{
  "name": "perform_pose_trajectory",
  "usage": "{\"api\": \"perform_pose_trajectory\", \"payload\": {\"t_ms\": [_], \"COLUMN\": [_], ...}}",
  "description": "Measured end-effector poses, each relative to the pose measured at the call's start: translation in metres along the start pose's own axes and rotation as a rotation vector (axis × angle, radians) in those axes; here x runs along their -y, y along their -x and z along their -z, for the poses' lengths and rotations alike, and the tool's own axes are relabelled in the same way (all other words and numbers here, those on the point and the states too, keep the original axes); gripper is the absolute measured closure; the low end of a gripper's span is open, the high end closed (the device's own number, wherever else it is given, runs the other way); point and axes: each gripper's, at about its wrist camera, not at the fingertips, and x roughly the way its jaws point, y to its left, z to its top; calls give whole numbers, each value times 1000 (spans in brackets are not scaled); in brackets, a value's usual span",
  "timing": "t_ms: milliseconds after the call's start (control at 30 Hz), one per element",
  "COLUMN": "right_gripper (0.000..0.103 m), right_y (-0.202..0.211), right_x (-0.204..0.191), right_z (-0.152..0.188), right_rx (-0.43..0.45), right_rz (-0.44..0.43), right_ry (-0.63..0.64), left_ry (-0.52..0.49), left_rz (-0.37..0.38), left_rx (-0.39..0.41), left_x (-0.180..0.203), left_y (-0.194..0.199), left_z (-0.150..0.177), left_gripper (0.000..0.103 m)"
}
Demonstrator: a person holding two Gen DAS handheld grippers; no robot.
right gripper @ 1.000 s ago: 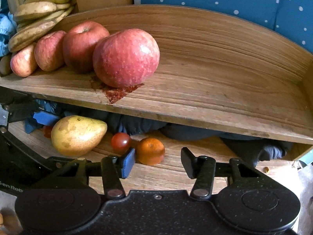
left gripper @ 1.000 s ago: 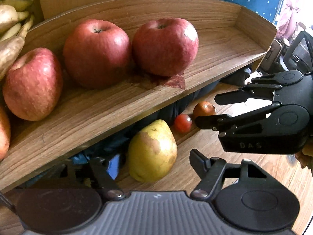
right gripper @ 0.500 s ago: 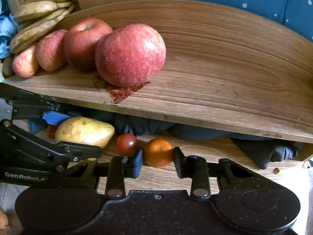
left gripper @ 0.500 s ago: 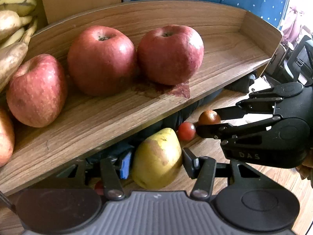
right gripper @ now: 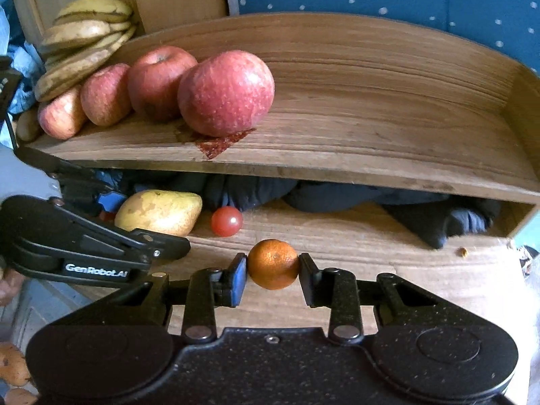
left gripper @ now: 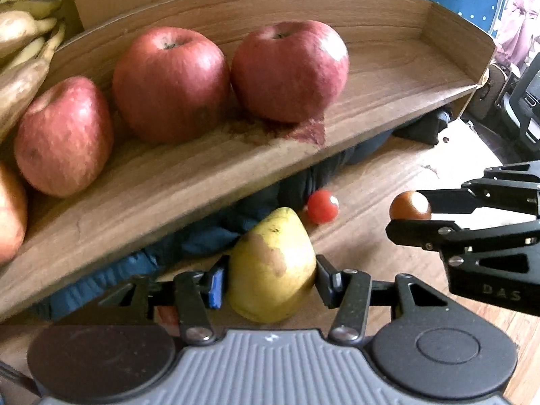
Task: Organize fruits
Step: 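Close the left tool on the yellow pear while the right tool grasps the tangerine, then carry the yellow pear and tangerine over the tray with both tools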
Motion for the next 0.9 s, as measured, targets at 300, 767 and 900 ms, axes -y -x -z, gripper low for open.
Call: {"api": "perform_pose_trajectory", "payload": {"t_ms": [300,767,900], "right_gripper": [68,68,68], "right_y": [38,83,97], "right_x": [-14,-28,-33], "right_z": [32,68,80], "right_rx": [43,74,77], "right_rz": [-29,-66,-84], "right_ry": [15,54,79], "left_ry": [31,98,121], "left_rz": [4,-22,-31], "left_rx": [13,58,67], "left_x": [21,46,58], "left_y": [29,82,94], "left_z": [25,59,69], "left_gripper": [47,47,47]}}
